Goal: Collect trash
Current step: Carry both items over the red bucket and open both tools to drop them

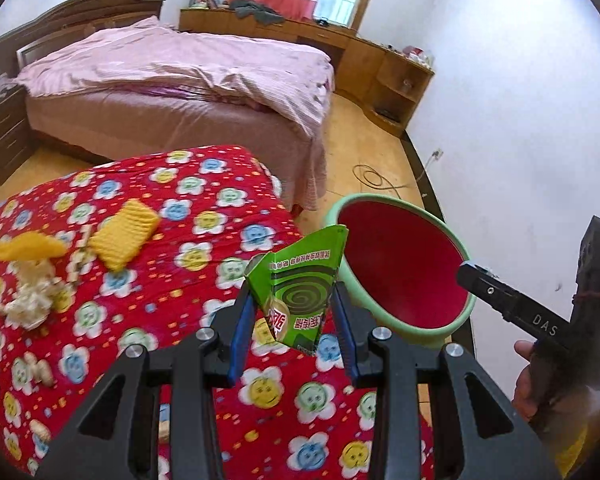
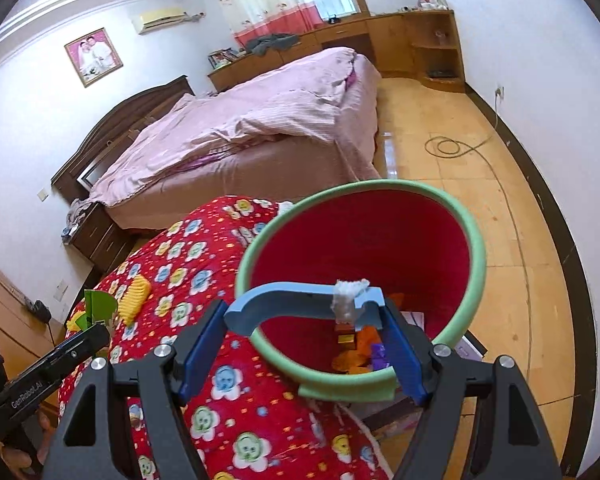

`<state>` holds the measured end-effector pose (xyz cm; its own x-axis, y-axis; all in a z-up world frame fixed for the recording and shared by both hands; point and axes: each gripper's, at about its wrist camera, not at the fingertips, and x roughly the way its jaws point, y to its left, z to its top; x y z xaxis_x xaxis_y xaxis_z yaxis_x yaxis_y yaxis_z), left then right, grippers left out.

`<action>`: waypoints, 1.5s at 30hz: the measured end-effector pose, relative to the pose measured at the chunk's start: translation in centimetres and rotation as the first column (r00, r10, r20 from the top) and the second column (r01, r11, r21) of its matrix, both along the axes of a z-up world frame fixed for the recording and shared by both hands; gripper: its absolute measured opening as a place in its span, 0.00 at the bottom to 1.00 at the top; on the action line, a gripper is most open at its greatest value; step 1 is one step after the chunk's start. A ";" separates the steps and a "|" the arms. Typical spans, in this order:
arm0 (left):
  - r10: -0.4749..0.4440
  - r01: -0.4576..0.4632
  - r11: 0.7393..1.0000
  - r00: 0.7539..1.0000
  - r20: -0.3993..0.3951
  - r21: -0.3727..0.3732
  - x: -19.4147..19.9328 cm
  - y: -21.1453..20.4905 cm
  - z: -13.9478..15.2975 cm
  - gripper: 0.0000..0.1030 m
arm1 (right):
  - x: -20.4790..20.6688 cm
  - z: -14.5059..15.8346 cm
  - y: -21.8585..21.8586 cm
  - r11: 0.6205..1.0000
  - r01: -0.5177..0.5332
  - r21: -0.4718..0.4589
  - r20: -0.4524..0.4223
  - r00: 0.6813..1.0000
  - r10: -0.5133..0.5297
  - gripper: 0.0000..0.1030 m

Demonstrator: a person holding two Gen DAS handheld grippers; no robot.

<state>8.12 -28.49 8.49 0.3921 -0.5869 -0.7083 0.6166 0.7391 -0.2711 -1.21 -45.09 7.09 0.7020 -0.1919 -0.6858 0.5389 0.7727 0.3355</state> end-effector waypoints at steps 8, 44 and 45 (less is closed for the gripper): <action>-0.071 0.071 0.997 0.997 0.004 0.017 0.0 -4.6 -1.5 0.37 | -0.2 -1.4 -3.0 0.999 0.045 0.023 -0.009 0.999 -0.045 0.75; -0.182 0.181 0.983 0.983 0.016 0.025 -0.1 -10.2 -3.7 0.54 | -0.7 -3.7 -6.3 0.988 0.110 0.113 0.015 0.994 -0.112 0.78; -0.177 0.176 0.984 0.984 0.017 0.026 -0.2 -9.9 -3.6 0.54 | -0.7 -3.6 -6.1 0.988 0.109 0.112 0.018 0.994 -0.112 0.78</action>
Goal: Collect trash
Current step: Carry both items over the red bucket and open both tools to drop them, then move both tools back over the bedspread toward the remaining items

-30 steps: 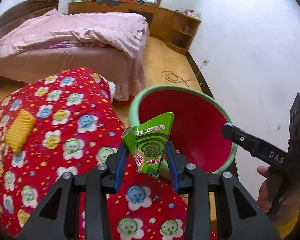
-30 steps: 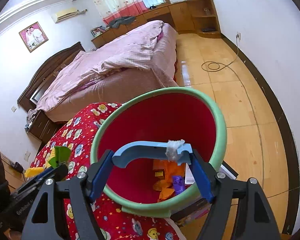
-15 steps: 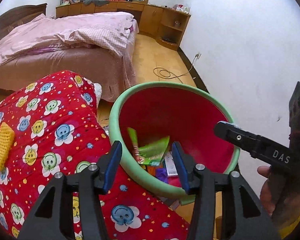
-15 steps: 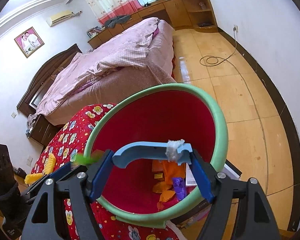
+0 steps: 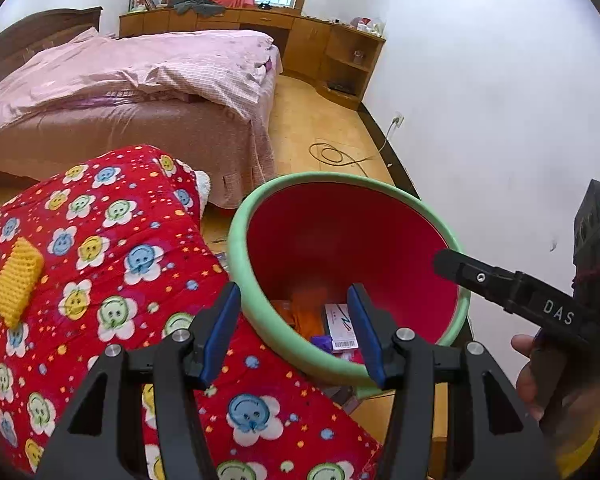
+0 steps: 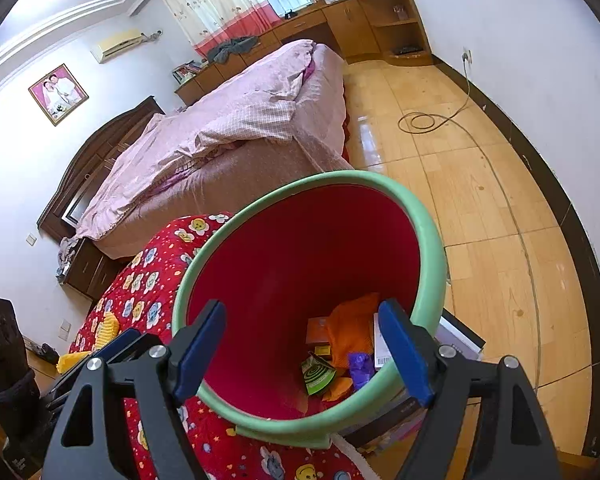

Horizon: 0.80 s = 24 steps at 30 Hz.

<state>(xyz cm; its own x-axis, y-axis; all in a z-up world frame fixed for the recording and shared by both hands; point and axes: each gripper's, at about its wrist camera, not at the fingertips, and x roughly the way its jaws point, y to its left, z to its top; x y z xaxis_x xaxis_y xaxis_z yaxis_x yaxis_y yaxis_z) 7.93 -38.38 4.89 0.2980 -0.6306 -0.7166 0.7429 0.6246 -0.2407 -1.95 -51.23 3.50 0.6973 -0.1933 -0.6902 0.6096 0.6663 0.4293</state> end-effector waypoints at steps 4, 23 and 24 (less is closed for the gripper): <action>0.023 -0.023 1.000 1.000 -0.003 -0.003 -0.4 1.3 0.5 0.54 | -0.5 0.8 0.9 1.000 -0.005 -0.017 0.014 1.000 0.006 0.78; 0.205 -0.206 0.978 0.978 -0.035 -0.014 -0.7 11.5 1.2 0.54 | -1.2 2.1 9.3 0.994 -0.087 -0.064 0.060 0.994 0.091 0.84; 0.219 -0.220 0.975 0.975 -0.035 -0.012 -0.7 12.2 1.1 0.54 | -1.1 2.1 9.8 0.993 -0.096 -0.064 0.059 0.993 0.099 0.84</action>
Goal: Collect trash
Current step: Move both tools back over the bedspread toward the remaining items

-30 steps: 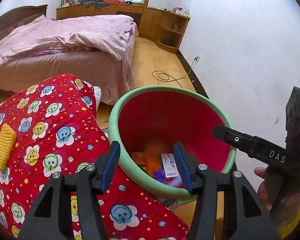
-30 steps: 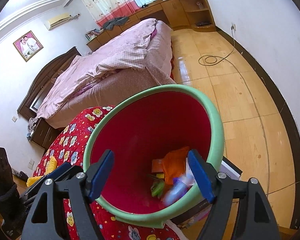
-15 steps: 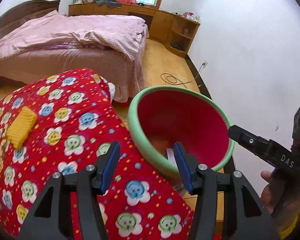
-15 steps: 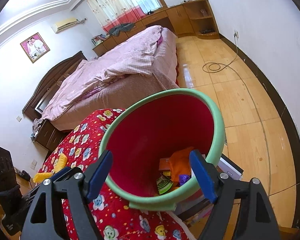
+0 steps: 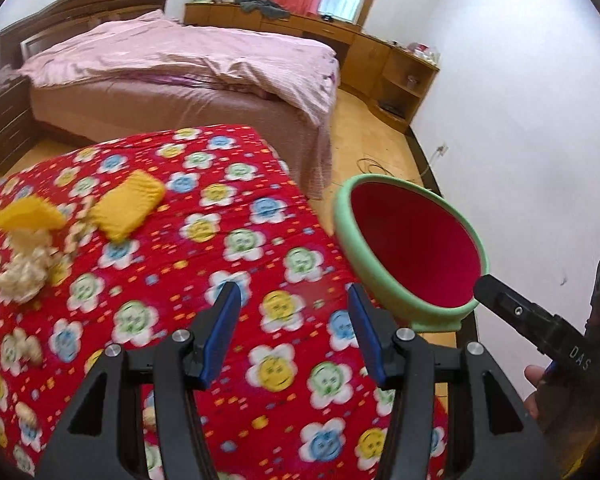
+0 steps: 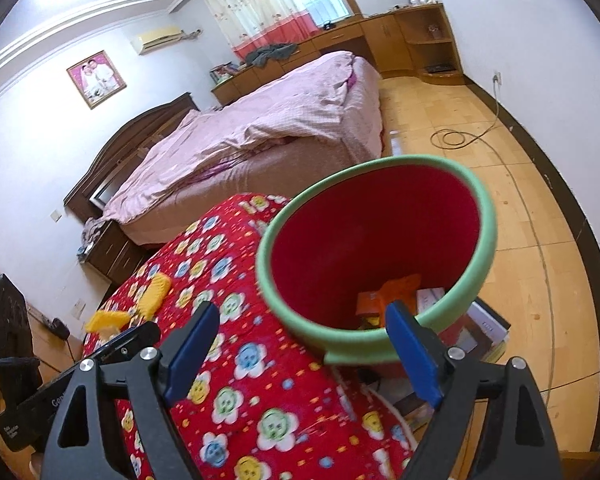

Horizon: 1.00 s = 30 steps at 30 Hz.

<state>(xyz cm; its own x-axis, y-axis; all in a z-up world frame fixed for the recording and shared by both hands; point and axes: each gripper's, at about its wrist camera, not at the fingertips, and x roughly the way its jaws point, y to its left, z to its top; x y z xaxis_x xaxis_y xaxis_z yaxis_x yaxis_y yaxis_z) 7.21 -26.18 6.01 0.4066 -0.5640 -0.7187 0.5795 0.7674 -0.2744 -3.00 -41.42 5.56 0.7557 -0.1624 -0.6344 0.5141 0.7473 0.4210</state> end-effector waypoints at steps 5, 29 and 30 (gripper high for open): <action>0.061 -0.061 0.998 0.998 -0.005 0.012 0.3 2.8 -0.4 0.54 | 0.7 -0.2 2.0 0.999 -0.035 -0.009 -0.005 0.999 0.035 0.85; 0.288 -0.288 0.957 0.958 0.013 0.023 3.1 13.4 -1.6 0.54 | 4.5 -1.5 9.5 0.983 -0.175 -0.048 -0.052 0.984 0.173 0.89; 0.294 -0.294 0.955 0.956 0.015 0.028 3.3 13.8 -1.7 0.54 | 4.7 -1.5 9.6 0.983 -0.179 -0.049 -0.053 0.983 0.176 0.90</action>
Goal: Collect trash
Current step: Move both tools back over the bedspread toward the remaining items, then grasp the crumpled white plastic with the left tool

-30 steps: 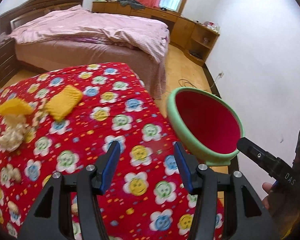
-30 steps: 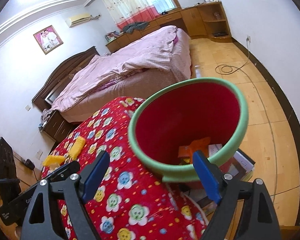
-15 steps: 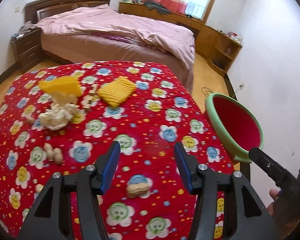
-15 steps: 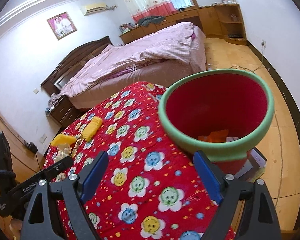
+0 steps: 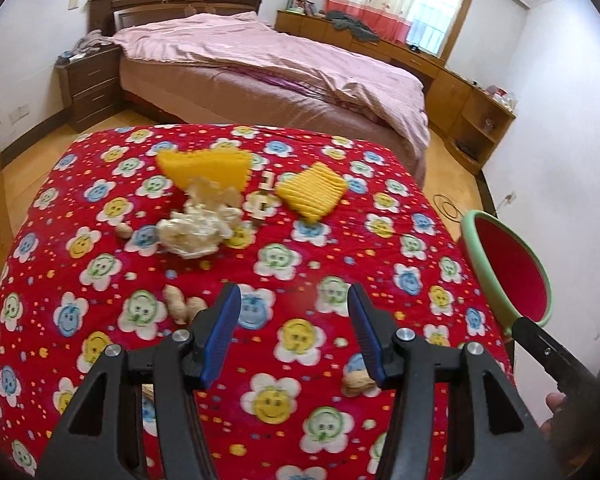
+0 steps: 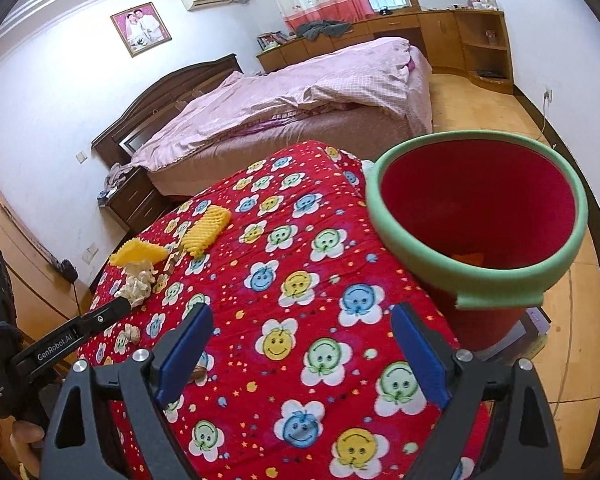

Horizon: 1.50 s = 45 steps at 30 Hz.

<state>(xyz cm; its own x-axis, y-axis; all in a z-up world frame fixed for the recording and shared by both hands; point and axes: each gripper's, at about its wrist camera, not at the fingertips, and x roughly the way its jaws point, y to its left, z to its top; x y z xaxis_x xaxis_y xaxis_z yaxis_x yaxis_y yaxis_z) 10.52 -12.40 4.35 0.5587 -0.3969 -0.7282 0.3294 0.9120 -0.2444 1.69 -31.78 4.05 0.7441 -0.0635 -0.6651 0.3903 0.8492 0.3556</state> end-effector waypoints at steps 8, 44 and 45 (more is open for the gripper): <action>0.061 -0.062 0.997 0.998 0.029 0.048 2.3 2.9 -0.3 0.54 | 2.0 -0.3 1.1 1.000 -0.017 -0.022 -0.018 1.000 0.016 0.95; 0.025 -0.025 1.000 0.997 -0.074 0.005 10.0 2.7 -5.5 0.37 | 8.1 -0.8 1.8 0.997 -0.061 -0.040 -0.059 0.997 0.059 0.95; 0.020 -0.020 1.000 0.997 -0.077 -0.006 9.8 2.9 -5.4 0.33 | 8.3 -0.7 2.0 0.997 -0.064 -0.042 -0.058 0.996 0.062 0.95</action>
<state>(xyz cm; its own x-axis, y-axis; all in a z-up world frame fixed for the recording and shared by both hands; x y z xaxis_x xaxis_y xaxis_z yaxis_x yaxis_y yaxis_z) 20.30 -9.54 -1.08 0.5094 -0.3915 -0.7663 0.2911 0.9164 -0.2747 9.95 -29.82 3.34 0.7090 -0.0476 -0.7036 0.3537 0.8872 0.2964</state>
